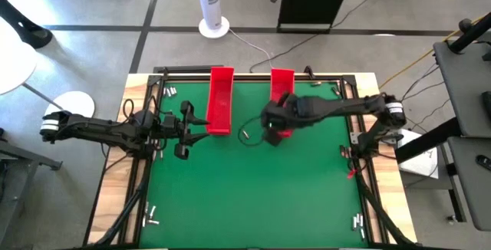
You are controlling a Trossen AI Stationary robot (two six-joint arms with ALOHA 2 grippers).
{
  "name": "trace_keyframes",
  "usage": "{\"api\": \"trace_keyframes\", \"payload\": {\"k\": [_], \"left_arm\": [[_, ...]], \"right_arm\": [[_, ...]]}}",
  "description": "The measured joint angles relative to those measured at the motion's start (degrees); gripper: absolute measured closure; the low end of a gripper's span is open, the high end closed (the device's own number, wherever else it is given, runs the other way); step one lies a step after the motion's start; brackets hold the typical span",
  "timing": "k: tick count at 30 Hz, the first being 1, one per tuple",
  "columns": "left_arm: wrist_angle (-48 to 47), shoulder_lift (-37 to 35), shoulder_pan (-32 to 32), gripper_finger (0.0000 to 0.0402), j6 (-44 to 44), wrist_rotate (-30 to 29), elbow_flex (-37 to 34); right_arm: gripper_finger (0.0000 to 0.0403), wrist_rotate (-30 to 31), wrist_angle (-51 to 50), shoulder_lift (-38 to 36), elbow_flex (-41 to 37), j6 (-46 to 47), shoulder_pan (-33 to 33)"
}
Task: Sort batteries
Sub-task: Put the silver battery into the right red bin
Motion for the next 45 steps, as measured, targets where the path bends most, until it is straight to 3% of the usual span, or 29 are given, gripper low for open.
{"api": "trace_keyframes", "payload": {"k": [3, 8, 15, 22, 30, 45], "left_arm": [[0.0, 0.02, 0.0, 0.0244, 0.0, 0.0, 0.0], [-0.01, 0.04, 0.0, 0.0244, 0.03, -0.04, 0.0], [-0.74, 0.11, 0.0, 0.0244, 0.52, -0.2, 0.0], [-1.07, 0.27, 0.07, 0.0244, 1.99, -1.72, 0.0], [-3.6, 1.9, 0.09, 0.0244, 5.89, -14.93, 0.0], [-1.49, 0.25, 0.1, 0.0244, 11.71, -15.23, 0.0]], "right_arm": [[0.0374, -0.66, -1.32, -0.16, -0.1, -8.87, -4.12], [0.0374, -7.58, -0.26, 1.41, -0.78, -25.8, -10.64], [0.0374, -12.8, 1.44, 4.27, -1.78, -39.32, -19.85], [0.0374, -19.99, 7.95, 7.01, -3.55, -46.17, -26.28], [0.0374, -23.6, 8.99, 13.74, -3.64, -51.45, -29.54], [0.0374, -23.62, 11.64, 20.83, -3.64, -55.92, -30.37]]}}
